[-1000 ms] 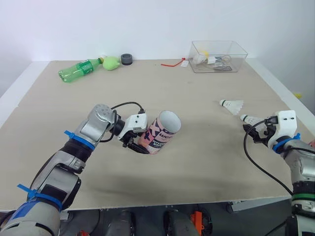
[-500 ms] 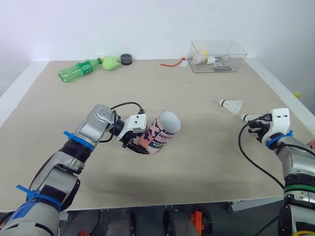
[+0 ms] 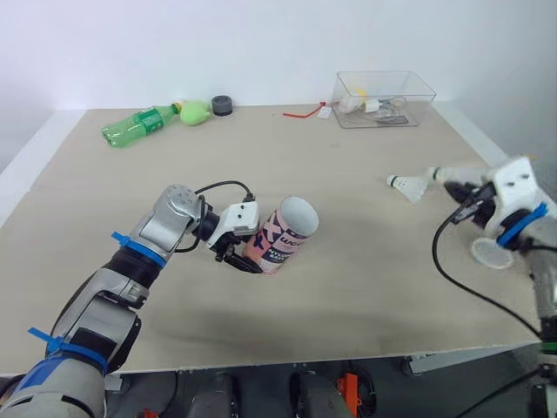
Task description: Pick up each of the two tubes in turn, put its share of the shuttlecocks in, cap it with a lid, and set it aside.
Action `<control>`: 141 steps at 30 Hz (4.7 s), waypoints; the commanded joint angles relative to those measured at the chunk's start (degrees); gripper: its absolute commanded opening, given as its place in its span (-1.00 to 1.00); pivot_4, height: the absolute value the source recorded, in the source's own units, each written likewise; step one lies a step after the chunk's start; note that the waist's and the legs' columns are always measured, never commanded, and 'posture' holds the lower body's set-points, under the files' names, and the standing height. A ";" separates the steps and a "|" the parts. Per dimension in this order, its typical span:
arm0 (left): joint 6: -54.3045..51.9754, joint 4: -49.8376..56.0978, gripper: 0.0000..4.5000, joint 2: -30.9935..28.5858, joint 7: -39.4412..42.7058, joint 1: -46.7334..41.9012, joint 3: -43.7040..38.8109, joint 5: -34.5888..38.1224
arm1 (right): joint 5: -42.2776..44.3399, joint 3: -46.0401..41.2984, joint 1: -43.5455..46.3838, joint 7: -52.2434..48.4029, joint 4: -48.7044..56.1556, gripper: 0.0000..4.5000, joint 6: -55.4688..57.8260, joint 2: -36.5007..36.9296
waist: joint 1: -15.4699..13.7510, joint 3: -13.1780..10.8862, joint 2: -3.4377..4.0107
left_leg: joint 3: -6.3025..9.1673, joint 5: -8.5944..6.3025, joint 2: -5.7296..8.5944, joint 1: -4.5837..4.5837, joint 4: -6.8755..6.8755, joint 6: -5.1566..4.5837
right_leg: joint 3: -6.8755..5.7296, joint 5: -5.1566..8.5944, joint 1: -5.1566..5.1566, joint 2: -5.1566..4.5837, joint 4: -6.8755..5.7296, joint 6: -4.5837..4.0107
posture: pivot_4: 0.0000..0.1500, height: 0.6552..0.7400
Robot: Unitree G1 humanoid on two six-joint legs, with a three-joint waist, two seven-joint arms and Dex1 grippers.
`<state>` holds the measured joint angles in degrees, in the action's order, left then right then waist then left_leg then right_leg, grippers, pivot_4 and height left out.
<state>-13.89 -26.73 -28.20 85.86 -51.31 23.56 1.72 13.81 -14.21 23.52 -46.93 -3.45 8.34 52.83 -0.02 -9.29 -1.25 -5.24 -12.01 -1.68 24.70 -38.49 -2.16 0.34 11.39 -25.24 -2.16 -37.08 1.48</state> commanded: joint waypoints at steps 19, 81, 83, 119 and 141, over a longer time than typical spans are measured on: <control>2.08 -4.51 0.19 1.39 1.14 -2.77 -0.59 -0.95 | 4.00 20.51 25.08 -34.43 7.79 -0.99 -16.48 -4.14 | -0.37 -0.05 -0.14 | 0.00 0.00 0.00 0.10 -0.07 0.00 | -0.04 0.03 -0.06 -0.07 0.00 -0.26 | 1.00 1.00; -1.38 0.87 0.19 0.63 1.12 -0.61 -0.87 -0.46 | -5.96 3.21 29.87 21.33 -55.03 0.98 -2.08 -19.05 | 1.41 -0.04 -0.10 | -0.05 0.14 0.11 0.21 0.02 -0.12 | 0.13 -0.31 -0.13 -0.10 0.05 0.02 | 1.00 1.00; -1.43 0.94 0.19 0.54 1.03 -0.58 -0.91 -0.45 | -6.17 2.88 31.20 21.89 -57.11 0.98 -3.07 -19.65 | 1.43 -0.04 -0.09 | -0.05 0.14 0.11 0.21 0.03 -0.12 | 0.13 -0.31 -0.13 -0.10 0.05 0.02 | 1.00 1.00; -0.57 -2.57 0.19 -0.86 0.41 -2.49 -2.41 -0.23 | -1.25 14.90 25.72 -24.60 -15.37 -0.98 -29.62 -5.44 | 1.82 -0.16 0.08 | -0.09 0.10 0.10 0.15 0.07 -0.15 | 0.20 -0.20 -0.13 -0.07 0.04 0.20 | 1.00 1.00; -0.47 -2.53 0.19 0.16 0.81 -2.41 -1.85 0.09 | -3.79 25.35 29.17 -34.79 1.24 -0.98 -33.15 -6.10 | 1.39 -0.20 0.02 | -0.19 0.12 0.03 0.05 0.03 -0.11 | 0.22 -0.12 -0.12 -0.09 0.01 -0.18 | 1.00 1.00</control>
<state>-14.05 -30.41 -27.88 86.64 -53.06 22.44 1.72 10.29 11.48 50.58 -81.39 -1.89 -23.43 47.07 1.37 -9.48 -1.22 -5.43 -11.88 -1.64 24.75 -38.46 -2.27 0.56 11.27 -25.37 -2.25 -37.07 1.30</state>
